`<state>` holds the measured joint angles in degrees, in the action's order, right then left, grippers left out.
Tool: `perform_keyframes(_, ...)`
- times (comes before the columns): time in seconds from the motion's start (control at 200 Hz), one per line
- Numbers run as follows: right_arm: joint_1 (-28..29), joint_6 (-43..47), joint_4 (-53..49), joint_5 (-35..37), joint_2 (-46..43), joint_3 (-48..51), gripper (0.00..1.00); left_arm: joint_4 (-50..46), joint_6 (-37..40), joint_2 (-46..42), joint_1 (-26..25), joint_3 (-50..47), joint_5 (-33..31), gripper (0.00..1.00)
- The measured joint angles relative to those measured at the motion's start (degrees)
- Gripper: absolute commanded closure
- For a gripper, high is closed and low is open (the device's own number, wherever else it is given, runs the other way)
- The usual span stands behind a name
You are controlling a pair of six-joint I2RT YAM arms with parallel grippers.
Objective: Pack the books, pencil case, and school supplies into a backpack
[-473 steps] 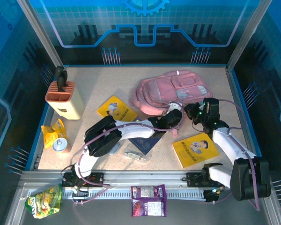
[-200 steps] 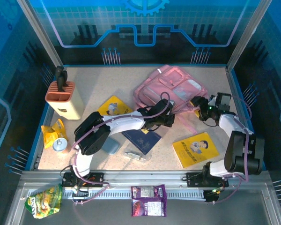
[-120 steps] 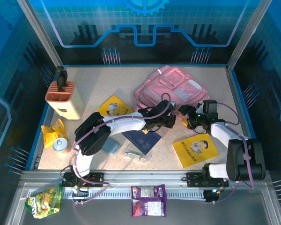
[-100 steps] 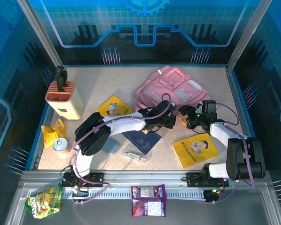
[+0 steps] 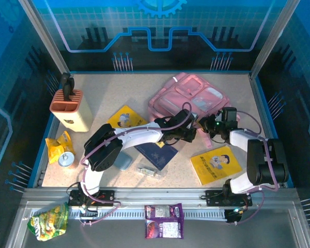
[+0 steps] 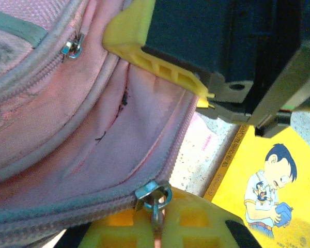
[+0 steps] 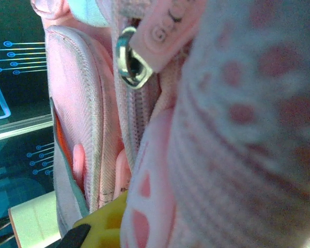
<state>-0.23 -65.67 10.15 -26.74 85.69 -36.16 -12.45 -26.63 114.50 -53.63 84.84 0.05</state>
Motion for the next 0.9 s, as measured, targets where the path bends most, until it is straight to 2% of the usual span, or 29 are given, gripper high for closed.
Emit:
perform_keyframes(0.205, -4.5, 5.9, -8.9, -2.6, 0.2, -5.2, 1.00, -1.0, 4.4, -3.7, 1.0, -3.5, 1.6, 1.00)
perform_keyframes(0.34, -6.7, 9.0, -13.9, -4.0, 2.0, -9.5, 1.00, -1.6, 6.2, -9.9, 4.2, -9.8, 2.8, 1.00)
perform_keyframes(0.465, -7.3, 11.2, -16.8, -4.5, 4.4, -13.4, 0.97, -3.0, 7.1, -11.2, 7.2, -10.9, 3.9, 1.00)
perform_keyframes(0.585, -7.3, 12.6, -17.5, -4.8, 5.2, -15.0, 0.74, -3.5, 7.0, -11.2, 7.7, -10.9, 5.7, 1.00)
perform_keyframes(0.755, -8.1, 14.7, -19.2, -3.6, 3.8, -14.8, 0.36, -3.0, 4.0, -10.9, 7.6, -10.8, 7.8, 1.00)
perform_keyframes(0.9, -8.5, 17.5, -20.9, -3.4, -4.9, -10.8, 0.18, -2.2, 2.3, -9.6, 7.3, -10.8, 8.6, 1.00)
